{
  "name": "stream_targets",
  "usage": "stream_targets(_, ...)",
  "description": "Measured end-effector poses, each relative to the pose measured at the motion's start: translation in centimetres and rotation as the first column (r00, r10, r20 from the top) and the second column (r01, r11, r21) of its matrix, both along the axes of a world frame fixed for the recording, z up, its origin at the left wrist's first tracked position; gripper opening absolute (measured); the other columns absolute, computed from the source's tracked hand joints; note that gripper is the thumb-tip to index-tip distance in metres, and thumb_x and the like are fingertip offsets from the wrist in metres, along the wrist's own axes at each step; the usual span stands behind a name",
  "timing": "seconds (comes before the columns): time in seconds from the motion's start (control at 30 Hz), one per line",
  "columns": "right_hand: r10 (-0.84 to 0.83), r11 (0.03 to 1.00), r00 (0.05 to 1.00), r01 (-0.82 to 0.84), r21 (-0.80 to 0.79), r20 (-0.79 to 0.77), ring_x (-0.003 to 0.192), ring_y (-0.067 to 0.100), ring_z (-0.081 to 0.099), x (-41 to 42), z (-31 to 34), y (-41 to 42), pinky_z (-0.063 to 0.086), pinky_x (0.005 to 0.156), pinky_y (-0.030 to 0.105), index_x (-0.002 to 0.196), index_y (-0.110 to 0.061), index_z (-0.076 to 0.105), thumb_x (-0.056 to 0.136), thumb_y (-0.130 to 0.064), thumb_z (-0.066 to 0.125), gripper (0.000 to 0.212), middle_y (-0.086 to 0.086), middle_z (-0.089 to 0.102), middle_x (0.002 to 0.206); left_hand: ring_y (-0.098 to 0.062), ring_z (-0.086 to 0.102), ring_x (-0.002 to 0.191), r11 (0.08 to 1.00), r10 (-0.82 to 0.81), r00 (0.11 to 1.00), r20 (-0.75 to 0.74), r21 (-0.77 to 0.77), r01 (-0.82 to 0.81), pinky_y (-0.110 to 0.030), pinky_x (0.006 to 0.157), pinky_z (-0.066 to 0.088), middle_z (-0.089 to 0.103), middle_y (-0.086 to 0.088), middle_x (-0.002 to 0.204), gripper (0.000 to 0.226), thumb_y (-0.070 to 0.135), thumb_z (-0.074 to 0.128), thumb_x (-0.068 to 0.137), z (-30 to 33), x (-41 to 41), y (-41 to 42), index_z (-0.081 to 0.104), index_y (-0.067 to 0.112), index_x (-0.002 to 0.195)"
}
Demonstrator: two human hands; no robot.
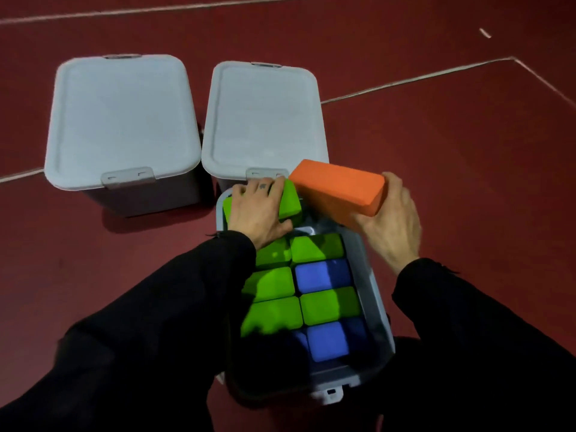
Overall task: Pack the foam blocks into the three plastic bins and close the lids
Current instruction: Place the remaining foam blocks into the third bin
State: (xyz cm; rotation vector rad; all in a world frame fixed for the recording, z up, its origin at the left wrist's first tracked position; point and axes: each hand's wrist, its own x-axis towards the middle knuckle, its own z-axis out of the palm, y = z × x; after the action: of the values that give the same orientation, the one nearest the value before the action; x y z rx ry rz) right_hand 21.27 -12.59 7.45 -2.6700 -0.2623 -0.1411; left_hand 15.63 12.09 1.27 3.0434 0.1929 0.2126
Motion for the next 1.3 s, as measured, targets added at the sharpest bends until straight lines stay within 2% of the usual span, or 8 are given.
stream_targets(0.17, 0.01, 1.0, 1.0, -0.01, -0.016, -0.028, 0.121, 0.039, 0.053, 2.4, -2.6, 0.6, 0.046, 0.097, 0.051, 0.149, -0.024, 0.034, 0.071, -0.034, 0.085, 0.094, 0.014, 0.055, 0.136, -0.033, 0.052, 0.118, 1.0, 0.0, 0.998, -0.064, 0.018, 0.002, -0.051, 0.089, 0.039, 0.058, -0.008, 0.133, 0.096, 0.066, 0.058, 0.067, -3.3, 1.5, 0.1, 0.036, 0.021, 0.149)
stream_targets(0.3, 0.173, 0.973, 0.984, -0.179, -0.148, -0.049, 0.128, 0.034, 0.048, 3.7, -4.1, 0.7, 0.04, 0.1, 0.05, 0.155, -0.03, 0.03, 0.072, -0.033, 0.082, 0.098, 0.008, 0.05, 0.144, -0.035, 0.049, 0.126, 0.999, -0.041, 0.973, -0.228, -0.016, 0.039, -0.055, 0.101, 0.039, 0.05, -0.009, 0.143, 0.097, 0.065, 0.065, 0.075, -5.5, 2.2, 1.4, 0.026, 0.025, 0.154)
stream_targets(0.53, 0.405, 0.853, 0.914, -0.38, -0.357, -0.006, 0.139, 0.029, 0.043, 4.8, -6.9, 2.8, 0.036, 0.11, 0.045, 0.156, -0.019, 0.031, 0.073, -0.03, 0.082, 0.098, 0.007, 0.048, 0.152, -0.032, 0.018, 0.151, 0.997, 0.016, 0.939, -0.343, -0.068, -0.042, -0.066, 0.118, 0.014, 0.024, -0.009, 0.162, 0.098, 0.057, 0.056, 0.089, -10.7, 0.8, 1.9, -0.003, 0.026, 0.16)
stream_targets(0.77, 0.55, 0.68, 0.828, -0.522, -0.515, -0.112, 0.139, 0.035, 0.043, 6.6, -10.3, 5.5, 0.034, 0.112, 0.047, 0.154, -0.022, 0.035, 0.074, -0.025, 0.079, 0.091, 0.014, 0.046, 0.152, -0.034, -0.008, 0.154, 0.999, 0.05, 0.915, -0.399, 0.022, -0.045, -0.074, 0.113, -0.005, -0.013, -0.008, 0.168, 0.091, 0.068, 0.029, 0.094, -12.3, 2.8, 1.2, -0.017, 0.021, 0.157)
stream_targets(0.97, 0.535, 0.678, 0.835, -0.514, -0.525, -0.128, 0.141, 0.036, 0.04, 7.0, -12.5, 6.9, 0.033, 0.115, 0.051, 0.156, -0.023, 0.034, 0.076, -0.024, 0.075, 0.089, 0.015, 0.046, 0.151, -0.038, 0.014, 0.151, 0.998, 0.059, 0.899, -0.434, 0.012, -0.06, -0.075, 0.11, 0.01, 0.007, -0.01, 0.168, 0.086, 0.067, 0.027, 0.094, -12.8, 4.3, 0.1, -0.009, 0.023, 0.158)
stream_targets(1.13, 0.484, 0.745, 0.855, -0.514, -0.426, -0.186, 0.139, 0.028, 0.041, 8.7, -13.5, 5.2, 0.03, 0.109, 0.047, 0.156, -0.031, 0.034, 0.076, -0.043, 0.079, 0.092, 0.004, 0.047, 0.15, -0.035, 0.044, 0.125, 0.997, -0.072, 0.962, -0.265, 0.01, 0.077, -0.056, 0.098, 0.035, 0.044, -0.008, 0.146, 0.088, 0.076, 0.033, 0.085, -13.6, 2.8, 3.0, 0.017, 0.029, 0.156)
stream_targets(1.2, 0.482, 0.763, 0.836, -0.547, -0.345, -0.261, 0.142, 0.029, 0.037, 9.2, -14.4, 4.7, 0.028, 0.113, 0.046, 0.157, -0.032, 0.032, 0.077, -0.042, 0.08, 0.094, 0.005, 0.044, 0.153, -0.034, 0.042, 0.13, 0.995, -0.085, 0.961, -0.262, 0.031, 0.096, -0.059, 0.105, 0.03, 0.044, -0.008, 0.147, 0.088, 0.077, 0.03, 0.086, -13.7, 2.1, 3.3, 0.014, 0.03, 0.158)
stream_targets(1.3, 0.499, 0.746, 0.803, -0.589, -0.311, -0.326, 0.15, 0.034, 0.026, 9.1, -16.1, 5.2, 0.022, 0.121, 0.048, 0.16, -0.032, 0.026, 0.083, -0.045, 0.075, 0.092, 0.008, 0.033, 0.162, -0.039, 0.018, 0.149, 0.997, 0.065, 0.919, -0.388, 0.052, -0.048, -0.077, 0.11, 0.001, 0.023, -0.011, 0.163, 0.088, 0.08, 0.029, 0.087, -14.4, 2.0, 0.4, -0.006, 0.041, 0.157)
